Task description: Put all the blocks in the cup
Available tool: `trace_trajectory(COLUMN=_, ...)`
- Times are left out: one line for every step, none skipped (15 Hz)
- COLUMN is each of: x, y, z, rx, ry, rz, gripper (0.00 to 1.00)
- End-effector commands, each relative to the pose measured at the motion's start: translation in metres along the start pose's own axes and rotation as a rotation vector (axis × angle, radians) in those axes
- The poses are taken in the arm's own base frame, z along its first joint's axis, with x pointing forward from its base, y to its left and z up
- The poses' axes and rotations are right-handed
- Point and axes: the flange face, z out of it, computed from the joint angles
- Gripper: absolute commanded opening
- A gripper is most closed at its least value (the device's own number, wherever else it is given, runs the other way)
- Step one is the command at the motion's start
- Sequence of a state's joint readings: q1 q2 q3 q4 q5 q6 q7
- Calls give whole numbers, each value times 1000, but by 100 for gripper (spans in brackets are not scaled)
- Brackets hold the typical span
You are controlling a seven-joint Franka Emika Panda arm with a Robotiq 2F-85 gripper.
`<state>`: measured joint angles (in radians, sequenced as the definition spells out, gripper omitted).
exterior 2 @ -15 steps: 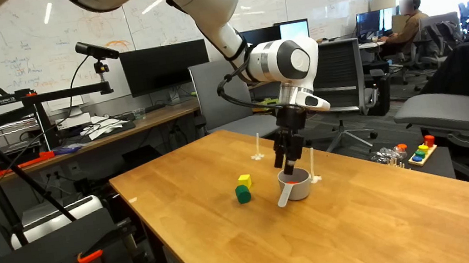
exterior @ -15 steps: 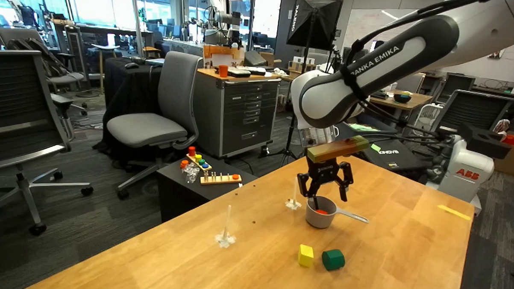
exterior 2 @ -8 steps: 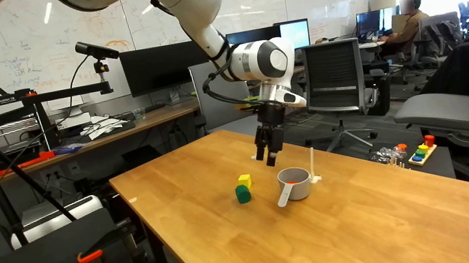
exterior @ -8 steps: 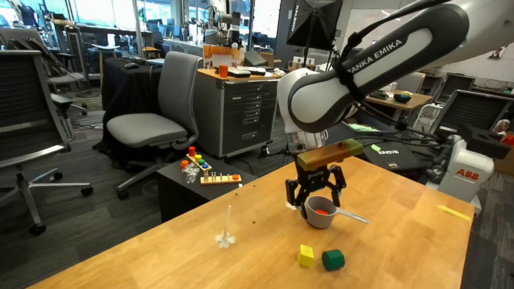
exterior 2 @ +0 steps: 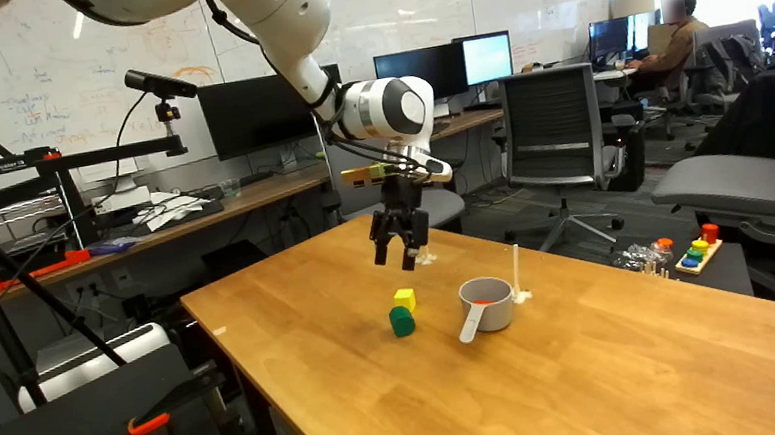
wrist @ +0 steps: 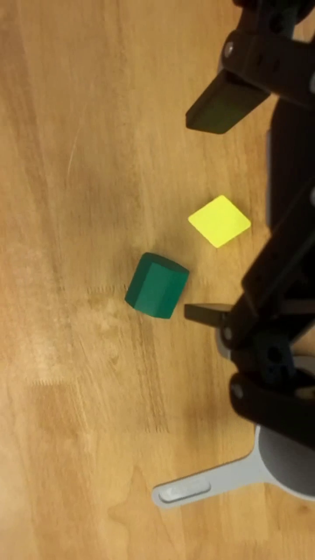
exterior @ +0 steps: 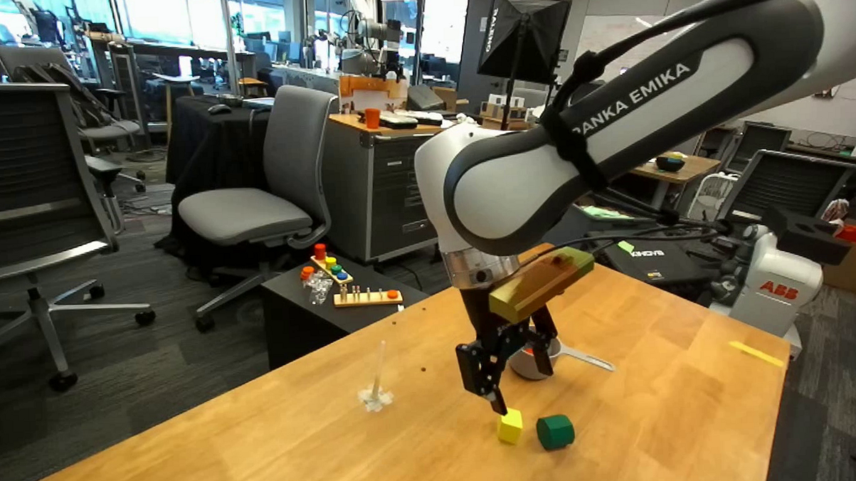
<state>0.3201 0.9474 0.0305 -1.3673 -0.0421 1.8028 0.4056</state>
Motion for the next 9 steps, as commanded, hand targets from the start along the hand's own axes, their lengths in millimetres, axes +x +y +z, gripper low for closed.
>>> trace_trajectory(x=-3, y=6, z=-6, rx=-24, ry=-38, rz=-192, gripper=100)
trace_trajectory(x=-1, y=9, z=-5, rx=-34, ry=-45, rz=-242, gripper=100)
trace_trajectory(x=0, y=12, z=-3, rx=-43, ry=-54, rz=-291, gripper=100)
trace_trajectory(x=2, y=14, z=-1, rx=-60, ry=-69, rz=-338, gripper=100)
trace_trajectory(x=3, y=16, z=2, rx=-81, ry=-86, rz=-381, gripper=100)
trace_trajectory(x=3, y=17, z=4, rx=-107, ry=-101, rz=-423, gripper=100)
trace_trajectory(x=1, y=16, z=5, rx=-121, ry=-114, rz=-469, gripper=100)
trace_trajectory(x=0, y=13, z=6, rx=-133, ry=-123, rz=-518, gripper=100)
trace_trajectory(x=-2, y=8, z=8, rx=-151, ry=-136, rz=-563, gripper=100)
